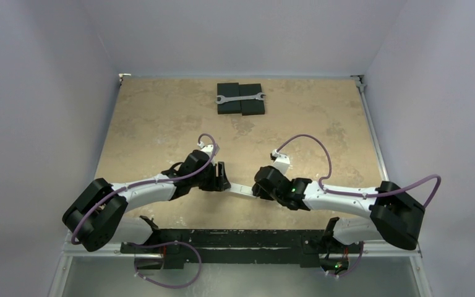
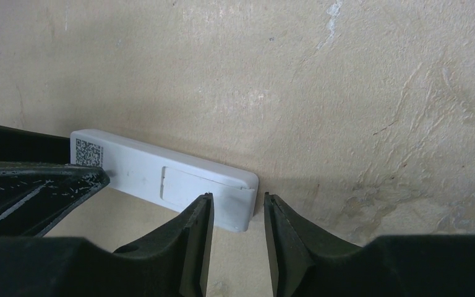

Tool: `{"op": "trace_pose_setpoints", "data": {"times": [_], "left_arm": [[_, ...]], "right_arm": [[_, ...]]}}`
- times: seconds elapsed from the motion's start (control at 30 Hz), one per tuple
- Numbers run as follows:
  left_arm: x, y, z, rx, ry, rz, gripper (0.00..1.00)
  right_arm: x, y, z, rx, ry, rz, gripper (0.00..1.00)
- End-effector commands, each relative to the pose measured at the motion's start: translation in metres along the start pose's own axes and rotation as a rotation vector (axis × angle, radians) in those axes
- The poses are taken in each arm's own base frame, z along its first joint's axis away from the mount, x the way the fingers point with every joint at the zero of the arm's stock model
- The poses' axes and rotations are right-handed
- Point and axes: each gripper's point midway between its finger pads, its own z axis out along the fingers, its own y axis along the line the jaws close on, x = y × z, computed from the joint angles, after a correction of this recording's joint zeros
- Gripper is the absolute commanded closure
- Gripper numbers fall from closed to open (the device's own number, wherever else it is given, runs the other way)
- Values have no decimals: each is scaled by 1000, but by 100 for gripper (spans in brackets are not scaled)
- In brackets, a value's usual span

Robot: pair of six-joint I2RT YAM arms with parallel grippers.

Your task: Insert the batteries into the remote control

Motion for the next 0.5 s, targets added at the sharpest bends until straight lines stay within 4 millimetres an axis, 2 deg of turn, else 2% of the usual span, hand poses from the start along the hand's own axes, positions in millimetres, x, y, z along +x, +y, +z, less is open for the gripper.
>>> {"op": "trace_pose_setpoints", "data": {"times": [0.0, 0.47], "left_arm": [[-5, -7, 0, 26, -18, 17, 41], [-5, -7, 0, 22, -14, 22, 40]], "right_arm": [[-14, 14, 1, -23, -46, 8, 57], [-4, 15, 10, -16, -11, -7, 55]]}}
